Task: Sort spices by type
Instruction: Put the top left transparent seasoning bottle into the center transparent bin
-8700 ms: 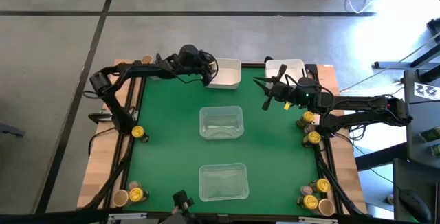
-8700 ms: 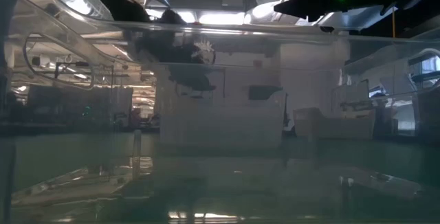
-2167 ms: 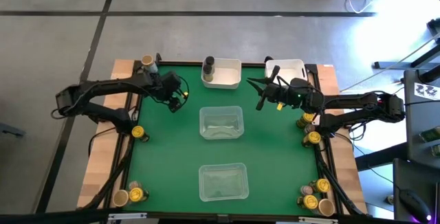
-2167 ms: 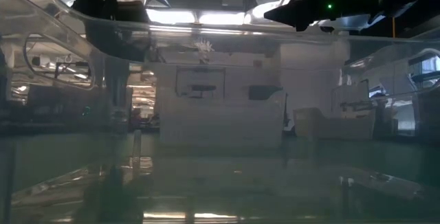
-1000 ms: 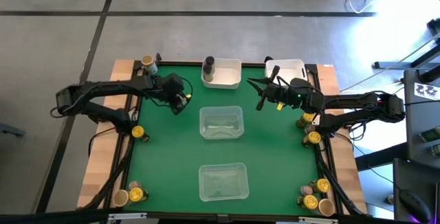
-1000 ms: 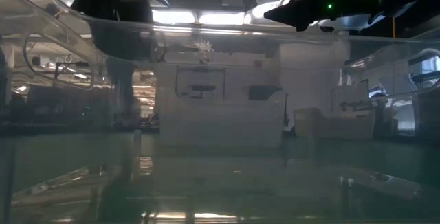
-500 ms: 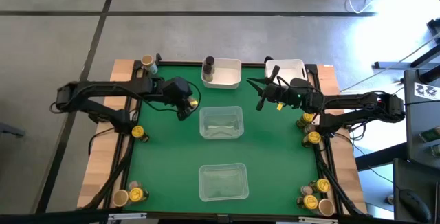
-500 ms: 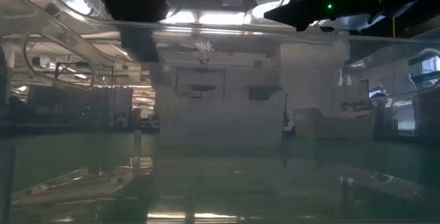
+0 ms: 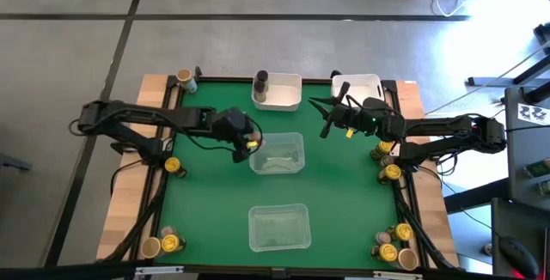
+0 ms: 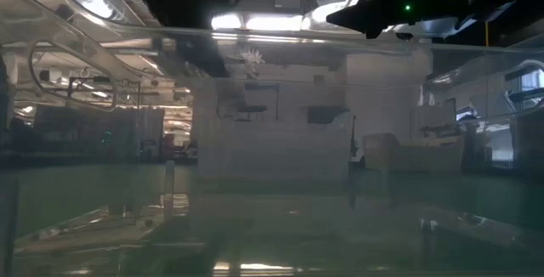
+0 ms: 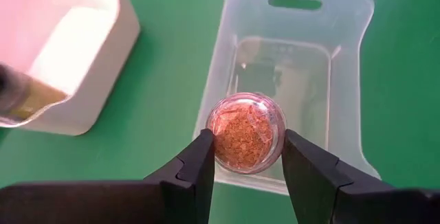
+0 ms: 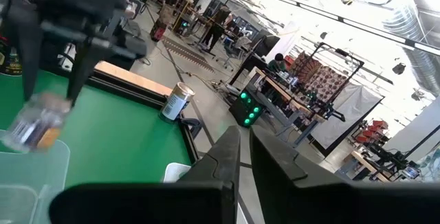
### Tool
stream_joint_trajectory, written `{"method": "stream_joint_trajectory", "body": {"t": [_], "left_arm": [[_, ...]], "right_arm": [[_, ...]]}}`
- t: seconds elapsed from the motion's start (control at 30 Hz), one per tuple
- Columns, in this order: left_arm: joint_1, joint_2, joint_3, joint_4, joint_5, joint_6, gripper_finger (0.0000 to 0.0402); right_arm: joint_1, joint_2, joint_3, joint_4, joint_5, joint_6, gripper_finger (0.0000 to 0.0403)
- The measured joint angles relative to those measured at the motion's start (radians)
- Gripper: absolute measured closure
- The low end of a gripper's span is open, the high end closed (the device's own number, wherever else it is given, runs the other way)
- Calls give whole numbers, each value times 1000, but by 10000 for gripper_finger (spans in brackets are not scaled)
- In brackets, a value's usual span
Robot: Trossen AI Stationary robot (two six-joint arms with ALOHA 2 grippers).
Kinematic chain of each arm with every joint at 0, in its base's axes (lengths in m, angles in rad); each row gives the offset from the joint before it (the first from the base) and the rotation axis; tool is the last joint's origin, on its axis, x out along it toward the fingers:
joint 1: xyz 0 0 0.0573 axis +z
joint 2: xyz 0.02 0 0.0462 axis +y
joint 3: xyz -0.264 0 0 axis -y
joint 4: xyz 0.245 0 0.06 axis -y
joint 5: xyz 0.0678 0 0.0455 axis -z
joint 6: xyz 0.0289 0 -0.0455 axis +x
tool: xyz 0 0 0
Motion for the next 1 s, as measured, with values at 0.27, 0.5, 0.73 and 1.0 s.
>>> {"method": "stream_joint_trajectory", "body": {"t": [0.27, 0.5, 0.73, 1.0], "left_arm": [[-6, 163, 48, 4, 0, 52, 270], [-4, 290, 87, 2, 1, 122, 270], [-4, 341, 92, 5, -2, 179, 270], [-5, 342, 94, 10, -2, 177, 253]], "right_arm": [[0, 0, 0, 0, 0, 0, 366], [0, 0, 0, 0, 0, 0, 366], [0, 0, 0, 0, -1, 0, 366], [0, 0, 0, -1, -3, 0, 366]]}}
